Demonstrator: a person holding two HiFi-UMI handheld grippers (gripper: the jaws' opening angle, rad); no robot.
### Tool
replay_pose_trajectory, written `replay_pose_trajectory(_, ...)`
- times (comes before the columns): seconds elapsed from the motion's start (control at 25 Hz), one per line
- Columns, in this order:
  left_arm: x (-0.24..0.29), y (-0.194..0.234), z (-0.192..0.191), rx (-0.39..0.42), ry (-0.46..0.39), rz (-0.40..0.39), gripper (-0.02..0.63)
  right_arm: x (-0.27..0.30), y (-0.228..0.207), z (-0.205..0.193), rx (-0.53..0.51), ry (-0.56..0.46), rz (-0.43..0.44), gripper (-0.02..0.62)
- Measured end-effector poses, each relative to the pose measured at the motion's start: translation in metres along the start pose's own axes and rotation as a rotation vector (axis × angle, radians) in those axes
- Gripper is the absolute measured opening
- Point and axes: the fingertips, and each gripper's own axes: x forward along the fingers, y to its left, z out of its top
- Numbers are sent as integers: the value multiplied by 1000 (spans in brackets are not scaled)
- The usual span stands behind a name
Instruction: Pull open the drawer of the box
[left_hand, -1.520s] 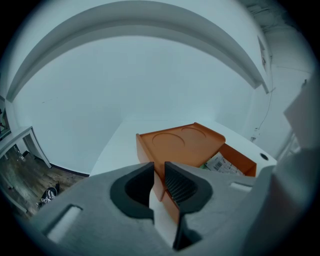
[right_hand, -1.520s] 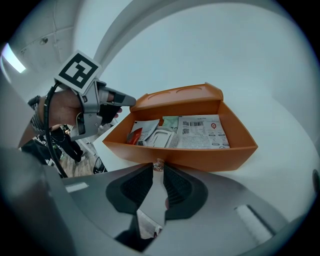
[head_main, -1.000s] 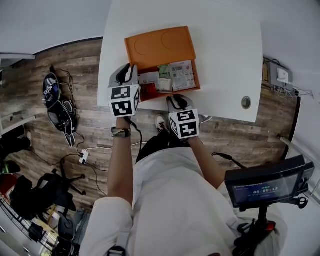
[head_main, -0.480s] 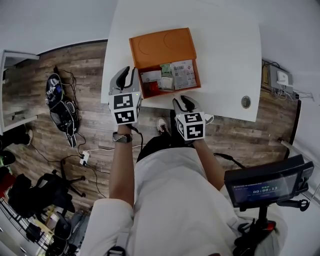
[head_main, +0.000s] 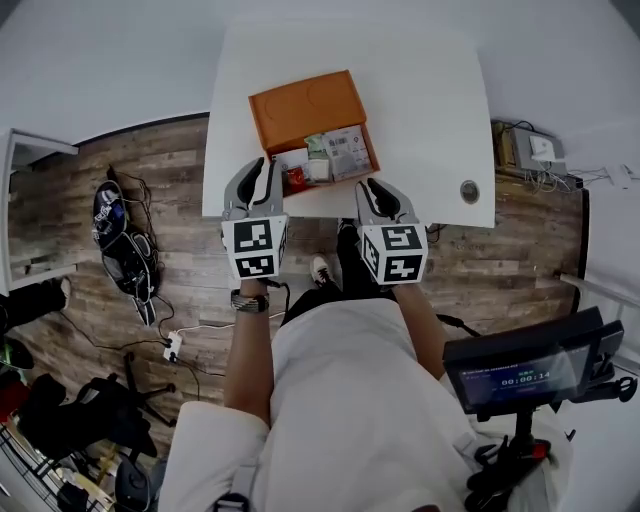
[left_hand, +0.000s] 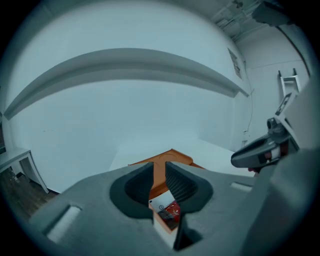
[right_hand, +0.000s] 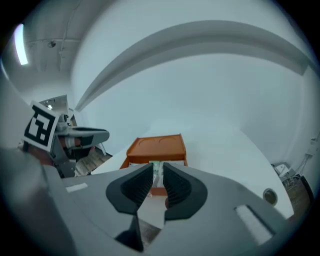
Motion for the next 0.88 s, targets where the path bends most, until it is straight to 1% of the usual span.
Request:
replay_pose_trajectory(0.12,-26,-15,23,22,-49,-7,78,-31,-4,39,-8,-98,-19,60)
replay_pose_trajectory(0.28,-53,-26,56,36,-118,-2,77,-59,-9,88,-43,-205,-30,26)
replay_pose_trajectory(0.36,-71,-32,76,56,-156,-8,77,-75,-2,110,-67,-248,-27,12)
replay_pose_trajectory(0.52,-109,-41,115,119,-237,-13,75,-112,19,149,-128,-340,-7,3)
replay_pose_trajectory(0.6,-116,-44,138,135,-272,0,75,-126,22,172,-173,-382,13,3)
replay_pose_trajectory(0.76,-110,-64,188,172,-331,16,75,-146,5,217,-225,-447,46,3)
replay_pose_trajectory(0.88,-116,-61,210,191,-384,27,75,-155,9,237,-247,-489,62,2)
